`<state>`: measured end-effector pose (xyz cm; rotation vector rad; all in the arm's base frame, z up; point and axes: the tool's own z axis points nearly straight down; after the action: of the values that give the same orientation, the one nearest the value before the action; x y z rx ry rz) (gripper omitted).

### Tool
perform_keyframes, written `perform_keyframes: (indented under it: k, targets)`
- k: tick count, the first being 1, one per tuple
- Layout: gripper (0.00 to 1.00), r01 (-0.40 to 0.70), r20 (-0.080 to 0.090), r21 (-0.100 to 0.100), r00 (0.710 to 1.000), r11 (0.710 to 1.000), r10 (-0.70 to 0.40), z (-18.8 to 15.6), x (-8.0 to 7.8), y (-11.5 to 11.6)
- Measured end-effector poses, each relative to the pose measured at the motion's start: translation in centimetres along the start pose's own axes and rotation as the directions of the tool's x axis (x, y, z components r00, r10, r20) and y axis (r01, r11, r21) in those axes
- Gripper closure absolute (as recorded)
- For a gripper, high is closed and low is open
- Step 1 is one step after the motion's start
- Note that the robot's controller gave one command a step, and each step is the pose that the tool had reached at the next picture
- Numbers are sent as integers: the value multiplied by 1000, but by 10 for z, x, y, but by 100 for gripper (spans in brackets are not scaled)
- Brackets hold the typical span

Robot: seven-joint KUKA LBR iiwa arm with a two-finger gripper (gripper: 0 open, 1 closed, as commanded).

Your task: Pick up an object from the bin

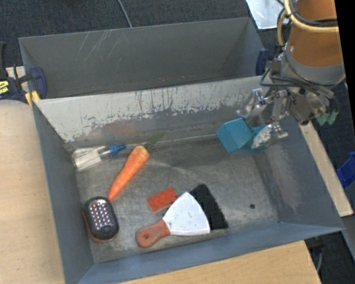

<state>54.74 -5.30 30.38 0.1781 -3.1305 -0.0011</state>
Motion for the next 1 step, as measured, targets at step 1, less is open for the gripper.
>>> perform_keyframes:
  k: [1]
  targets:
    - [0,6,9,2,1000,1000,-6,-12,-2,1]
